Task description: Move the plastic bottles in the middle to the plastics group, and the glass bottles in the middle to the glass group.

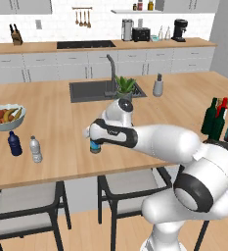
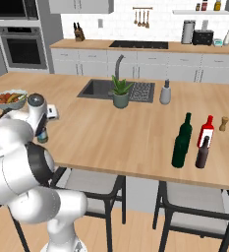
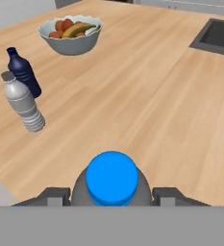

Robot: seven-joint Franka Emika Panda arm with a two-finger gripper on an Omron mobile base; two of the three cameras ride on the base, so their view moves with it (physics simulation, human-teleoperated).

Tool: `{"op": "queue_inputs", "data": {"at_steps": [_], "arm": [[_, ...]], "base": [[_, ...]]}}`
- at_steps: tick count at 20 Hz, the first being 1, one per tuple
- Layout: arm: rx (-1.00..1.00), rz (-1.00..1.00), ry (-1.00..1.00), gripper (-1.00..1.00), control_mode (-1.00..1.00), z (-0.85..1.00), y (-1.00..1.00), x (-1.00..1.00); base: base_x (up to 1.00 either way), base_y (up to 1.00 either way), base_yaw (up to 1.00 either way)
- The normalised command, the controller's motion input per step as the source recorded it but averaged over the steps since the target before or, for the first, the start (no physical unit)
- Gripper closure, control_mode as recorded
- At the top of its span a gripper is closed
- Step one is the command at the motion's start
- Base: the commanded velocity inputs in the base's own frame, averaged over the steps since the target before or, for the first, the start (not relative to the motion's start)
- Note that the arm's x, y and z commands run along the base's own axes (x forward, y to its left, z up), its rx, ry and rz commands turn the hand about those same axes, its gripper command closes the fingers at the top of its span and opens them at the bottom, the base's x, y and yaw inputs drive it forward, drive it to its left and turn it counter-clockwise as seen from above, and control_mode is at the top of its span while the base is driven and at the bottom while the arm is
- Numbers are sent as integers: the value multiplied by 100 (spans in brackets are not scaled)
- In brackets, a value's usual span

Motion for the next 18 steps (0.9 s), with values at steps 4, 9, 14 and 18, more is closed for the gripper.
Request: {"op": "queue_inputs", "data": {"at_steps": [4,9,14,18], "arm": [[0,15,0,100,-100,3,88,-45],[0,11,0,100,-100,2,84,-16],[0,7,0,100,-100,2,88,-1],[0,2,0,100,-100,0,43,0]], "base": [[0,0,0],[0,0,0],[0,0,0],[0,0,0]]}}
